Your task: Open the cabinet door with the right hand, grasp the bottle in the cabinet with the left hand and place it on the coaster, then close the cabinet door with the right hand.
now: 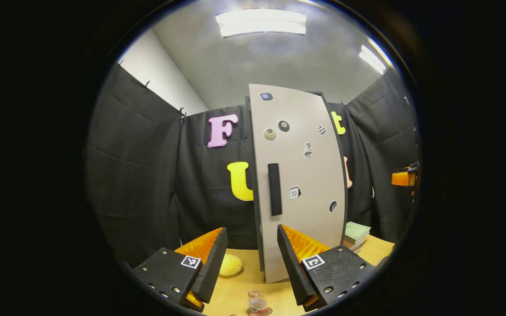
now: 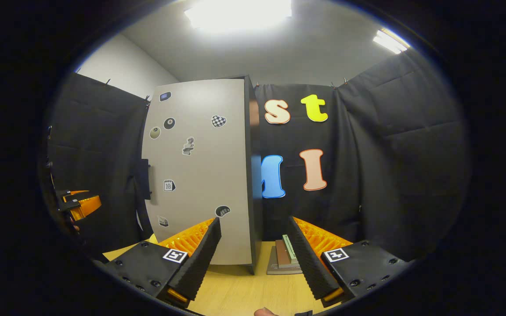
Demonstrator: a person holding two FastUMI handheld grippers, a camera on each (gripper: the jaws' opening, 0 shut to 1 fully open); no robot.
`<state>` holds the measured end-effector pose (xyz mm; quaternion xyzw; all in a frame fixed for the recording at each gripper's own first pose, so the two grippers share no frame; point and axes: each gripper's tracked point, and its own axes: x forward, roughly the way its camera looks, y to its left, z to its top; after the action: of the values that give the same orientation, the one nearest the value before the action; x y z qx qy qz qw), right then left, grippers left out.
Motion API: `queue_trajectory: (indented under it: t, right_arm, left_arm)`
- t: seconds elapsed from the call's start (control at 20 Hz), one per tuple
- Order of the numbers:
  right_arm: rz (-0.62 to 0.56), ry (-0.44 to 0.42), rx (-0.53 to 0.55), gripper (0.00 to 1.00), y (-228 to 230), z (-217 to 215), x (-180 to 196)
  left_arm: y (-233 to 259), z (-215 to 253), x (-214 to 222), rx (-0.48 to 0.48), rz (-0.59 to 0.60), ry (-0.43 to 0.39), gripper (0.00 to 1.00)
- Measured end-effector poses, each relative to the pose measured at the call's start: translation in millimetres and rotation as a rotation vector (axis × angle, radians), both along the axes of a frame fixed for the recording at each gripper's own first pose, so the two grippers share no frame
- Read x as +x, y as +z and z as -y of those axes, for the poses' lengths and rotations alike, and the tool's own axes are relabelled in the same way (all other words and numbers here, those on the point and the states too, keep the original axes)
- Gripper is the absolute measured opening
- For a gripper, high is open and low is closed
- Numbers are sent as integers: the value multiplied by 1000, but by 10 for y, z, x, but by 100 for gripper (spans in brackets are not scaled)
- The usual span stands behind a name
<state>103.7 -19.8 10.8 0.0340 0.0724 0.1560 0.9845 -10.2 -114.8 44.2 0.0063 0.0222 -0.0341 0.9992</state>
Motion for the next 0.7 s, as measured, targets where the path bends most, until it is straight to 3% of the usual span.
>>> queue_trajectory:
  t: [0.25,0.3,0.5,0.7]
  right_arm:
    - [3,-24,-27,97,-77,177,-115]
    - [10,-41,-37,92,-75,214,-136]
    - [24,-66,-27,97,-4,262,-284]
    - [33,-94,-9,92,77,259,-338]
  left_arm:
    - [26,156,-132,9,-22,-15,65]
    - [48,150,-145,10,-17,-21,65]
    - [111,70,-172,17,-17,-22,65]
    - [160,15,-221,22,-14,-32,65]
